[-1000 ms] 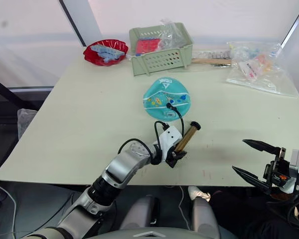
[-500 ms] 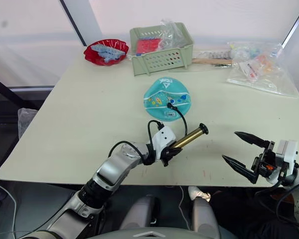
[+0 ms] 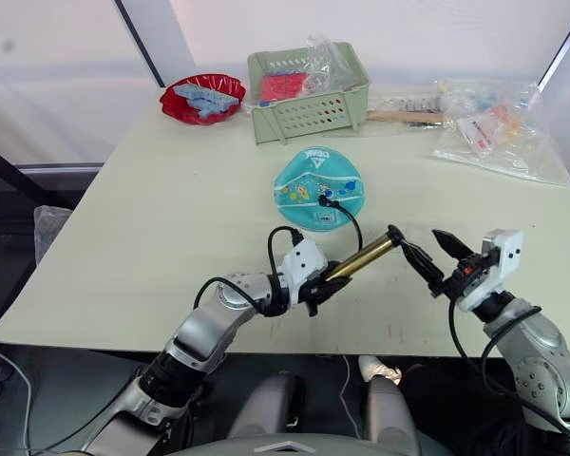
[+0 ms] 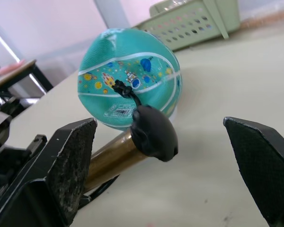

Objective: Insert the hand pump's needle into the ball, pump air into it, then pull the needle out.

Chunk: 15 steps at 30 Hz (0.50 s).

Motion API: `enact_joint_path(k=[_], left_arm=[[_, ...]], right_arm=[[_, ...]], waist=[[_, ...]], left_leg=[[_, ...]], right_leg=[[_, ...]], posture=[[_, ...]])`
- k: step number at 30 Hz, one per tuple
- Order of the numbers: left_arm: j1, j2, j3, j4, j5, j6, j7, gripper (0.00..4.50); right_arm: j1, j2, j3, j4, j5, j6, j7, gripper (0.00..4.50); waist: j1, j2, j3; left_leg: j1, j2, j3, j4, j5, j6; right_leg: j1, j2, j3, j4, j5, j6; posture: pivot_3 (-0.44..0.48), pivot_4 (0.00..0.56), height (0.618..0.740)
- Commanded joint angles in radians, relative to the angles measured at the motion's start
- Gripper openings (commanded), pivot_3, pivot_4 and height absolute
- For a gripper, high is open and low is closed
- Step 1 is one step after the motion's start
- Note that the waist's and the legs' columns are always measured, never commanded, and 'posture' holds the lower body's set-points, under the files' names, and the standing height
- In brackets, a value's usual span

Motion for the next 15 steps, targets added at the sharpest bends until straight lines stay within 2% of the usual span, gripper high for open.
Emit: enact_joint_path(k=[1, 5, 15], left_arm=[[0.005, -0.016, 0.019, -0.015, -0.011, -0.050, -0.006, 0.99], [0.010, -0.027, 0.026, -0.010, -0.017, -0.076, -0.010, 0.99], [0.009, -0.053, 0.036, 0.008, -0.020, -0.109, -0.021, 0.99]], right_arm=[[-0.057, 0.065, -0.014, -0.031, 0.119, 0.076, -0.133, 4.50], [-0.115, 0.161, -0.021, -0.014, 0.230, 0.121, -0.259, 4.50], [-0.190, 0.275, -0.023, -0.003, 0.432, 0.152, -0.423, 4.50]], waist=[[-0.002, 0.000, 0.000], [-0.005, 0.000, 0.000], [-0.003, 0.001, 0.000]], left_leg=[[0.000, 0.000, 0.000, 0.000, 0.000, 0.000], [0.000, 0.001, 0.000, 0.000, 0.000, 0.000], [-0.001, 0.000, 0.000, 0.000, 0.000, 0.000]], right_leg=[[0.000, 0.000, 0.000, 0.000, 0.000, 0.000], [0.000, 0.001, 0.000, 0.000, 0.000, 0.000], [-0.001, 0.001, 0.000, 0.001, 0.001, 0.002]], posture=[[0.000, 0.150, 0.736], [0.000, 0.150, 0.736], [0.000, 0.150, 0.736]])
